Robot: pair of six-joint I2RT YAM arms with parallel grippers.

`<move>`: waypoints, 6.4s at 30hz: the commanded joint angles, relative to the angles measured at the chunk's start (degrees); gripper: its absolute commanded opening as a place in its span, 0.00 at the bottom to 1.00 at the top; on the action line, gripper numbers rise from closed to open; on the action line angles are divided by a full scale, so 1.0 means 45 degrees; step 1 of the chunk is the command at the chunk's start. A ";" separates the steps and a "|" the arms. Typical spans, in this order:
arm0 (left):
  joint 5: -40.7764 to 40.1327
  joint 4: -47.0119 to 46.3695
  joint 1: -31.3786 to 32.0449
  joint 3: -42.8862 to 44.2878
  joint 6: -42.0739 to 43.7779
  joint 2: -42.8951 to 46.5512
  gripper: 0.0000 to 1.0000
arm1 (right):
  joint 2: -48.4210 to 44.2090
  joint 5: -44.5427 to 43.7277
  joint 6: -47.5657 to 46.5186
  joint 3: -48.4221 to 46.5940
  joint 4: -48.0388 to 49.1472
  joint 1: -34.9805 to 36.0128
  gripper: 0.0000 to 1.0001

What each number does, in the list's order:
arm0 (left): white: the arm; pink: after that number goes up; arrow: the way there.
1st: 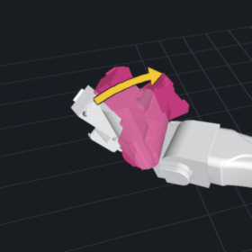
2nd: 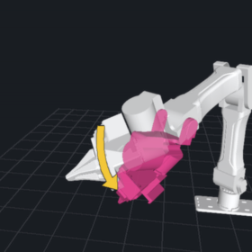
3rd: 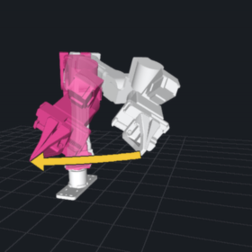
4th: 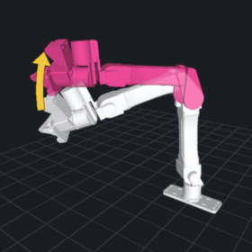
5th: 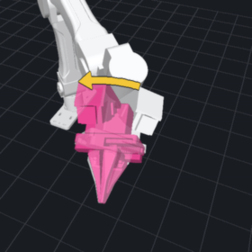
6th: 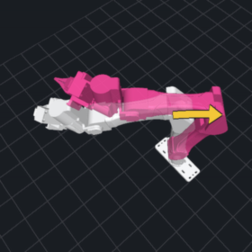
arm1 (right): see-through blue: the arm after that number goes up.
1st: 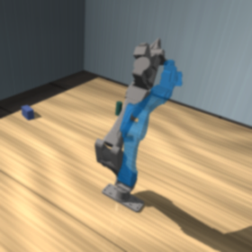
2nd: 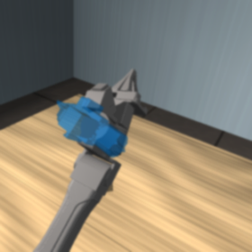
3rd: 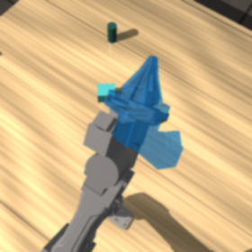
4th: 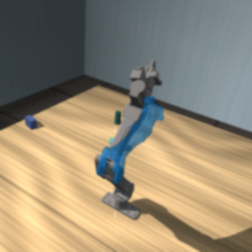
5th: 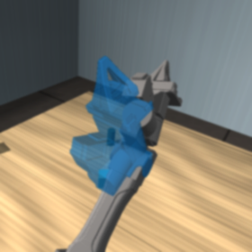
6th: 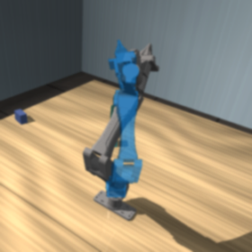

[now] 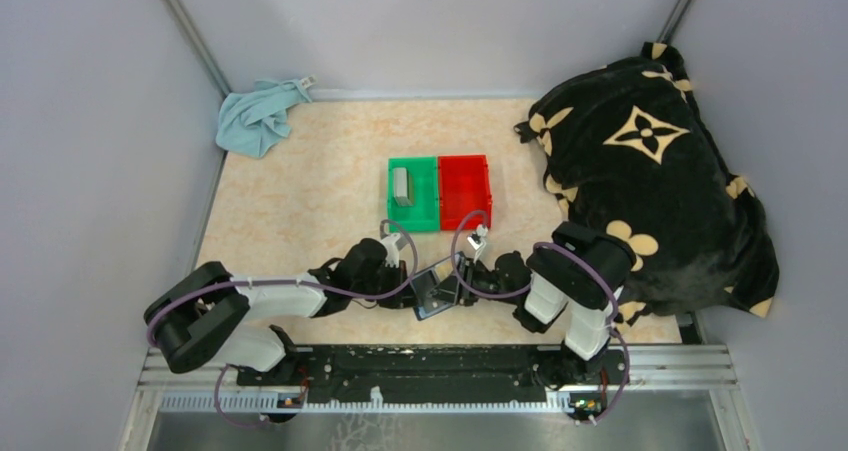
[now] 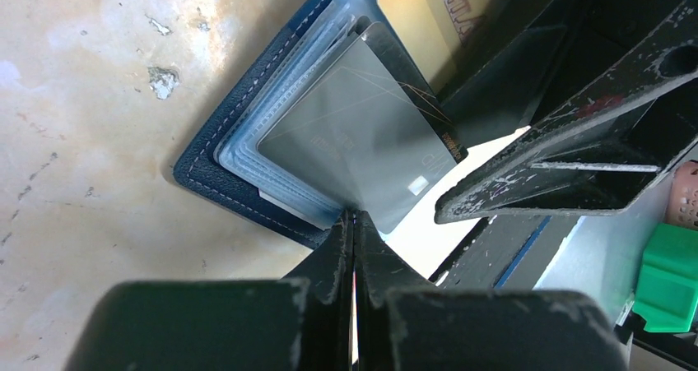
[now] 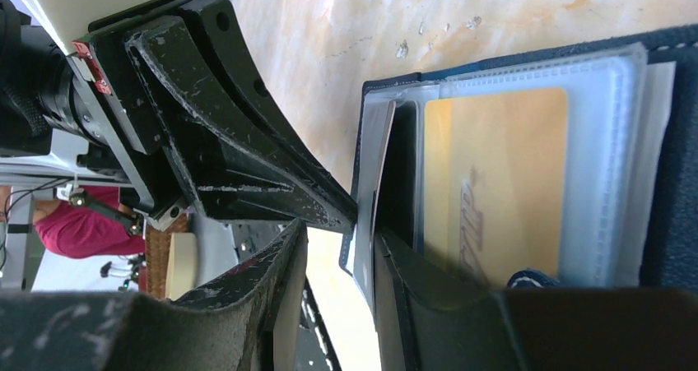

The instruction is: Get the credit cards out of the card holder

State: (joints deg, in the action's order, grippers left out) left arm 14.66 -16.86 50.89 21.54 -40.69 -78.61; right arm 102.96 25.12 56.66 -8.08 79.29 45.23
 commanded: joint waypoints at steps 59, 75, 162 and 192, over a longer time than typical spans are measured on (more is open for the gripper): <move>0.1051 -0.1864 -0.0272 -0.0796 -0.0903 0.1021 0.00 | -0.6586 -0.5449 -0.0205 -0.0736 -0.9124 0.1180 0.19; 0.0619 -0.4552 -0.0260 -0.1462 -0.1606 -0.1199 0.00 | -0.4775 -0.7359 0.1598 -0.0568 -0.6702 0.2697 0.14; 0.7075 0.0519 -0.2267 0.1877 0.2130 0.4318 0.52 | -1.4298 0.1102 -0.2826 -0.1823 -1.2787 -0.0071 0.00; 0.8679 -0.0374 -0.1935 0.2107 0.2033 0.3485 0.23 | -1.3122 0.3614 -0.4192 -0.3177 -1.5188 0.0121 0.00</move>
State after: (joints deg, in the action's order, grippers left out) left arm 53.32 -17.96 41.91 29.41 -32.84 -62.19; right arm 43.83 40.03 39.48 -20.05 9.96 45.21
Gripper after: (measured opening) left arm 0.323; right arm 0.008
